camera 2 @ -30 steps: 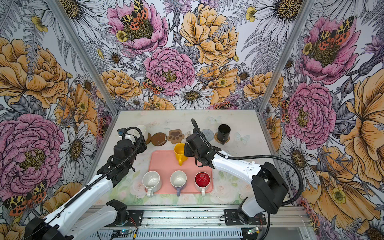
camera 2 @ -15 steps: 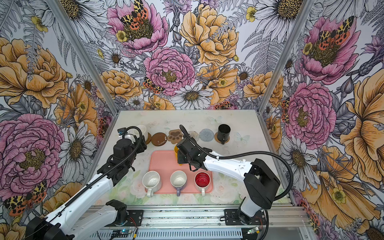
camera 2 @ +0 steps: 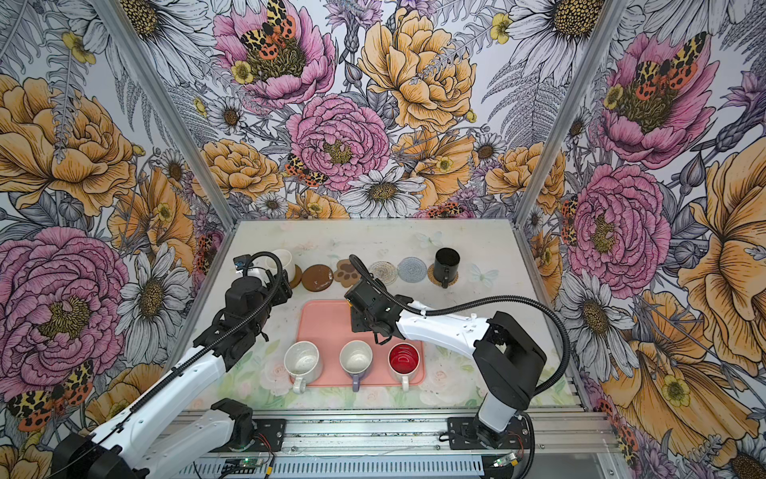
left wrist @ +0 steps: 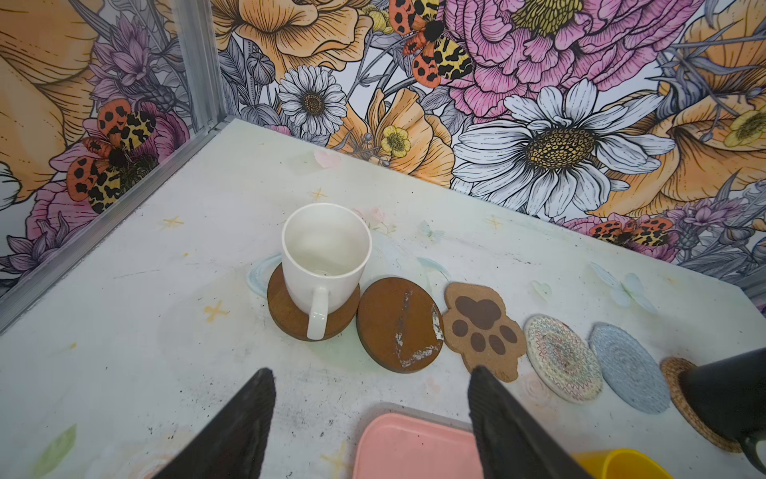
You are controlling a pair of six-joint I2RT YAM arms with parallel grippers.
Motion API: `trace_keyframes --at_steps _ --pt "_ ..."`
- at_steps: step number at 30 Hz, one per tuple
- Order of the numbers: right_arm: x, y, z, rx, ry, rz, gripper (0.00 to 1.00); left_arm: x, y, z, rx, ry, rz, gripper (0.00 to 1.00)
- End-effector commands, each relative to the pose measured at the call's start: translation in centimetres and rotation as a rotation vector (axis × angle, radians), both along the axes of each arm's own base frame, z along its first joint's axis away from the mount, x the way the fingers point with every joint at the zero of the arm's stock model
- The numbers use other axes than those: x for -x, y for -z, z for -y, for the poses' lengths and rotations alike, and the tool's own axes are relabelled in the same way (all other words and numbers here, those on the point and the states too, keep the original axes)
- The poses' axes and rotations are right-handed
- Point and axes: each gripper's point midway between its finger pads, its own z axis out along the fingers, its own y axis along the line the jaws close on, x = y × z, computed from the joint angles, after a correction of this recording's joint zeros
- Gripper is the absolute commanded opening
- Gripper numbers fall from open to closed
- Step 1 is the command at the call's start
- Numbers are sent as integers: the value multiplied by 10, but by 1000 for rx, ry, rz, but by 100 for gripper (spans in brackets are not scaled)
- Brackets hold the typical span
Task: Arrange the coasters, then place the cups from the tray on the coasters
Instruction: 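Lower the right gripper and close it on the yellow mug rim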
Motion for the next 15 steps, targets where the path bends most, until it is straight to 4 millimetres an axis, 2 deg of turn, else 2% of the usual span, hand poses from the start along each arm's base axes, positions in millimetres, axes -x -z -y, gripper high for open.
trace_keyframes --at_steps 1,7,15 --pt "-4 -4 -8 -8 9 -1 52 0 -2 0 24 5 20 75" --pt "-7 4 -11 12 9 -23 52 -1 1 -3 26 1 15 75" --pt "-15 23 0 54 61 -66 52 -2 5 -9 29 -12 7 75"
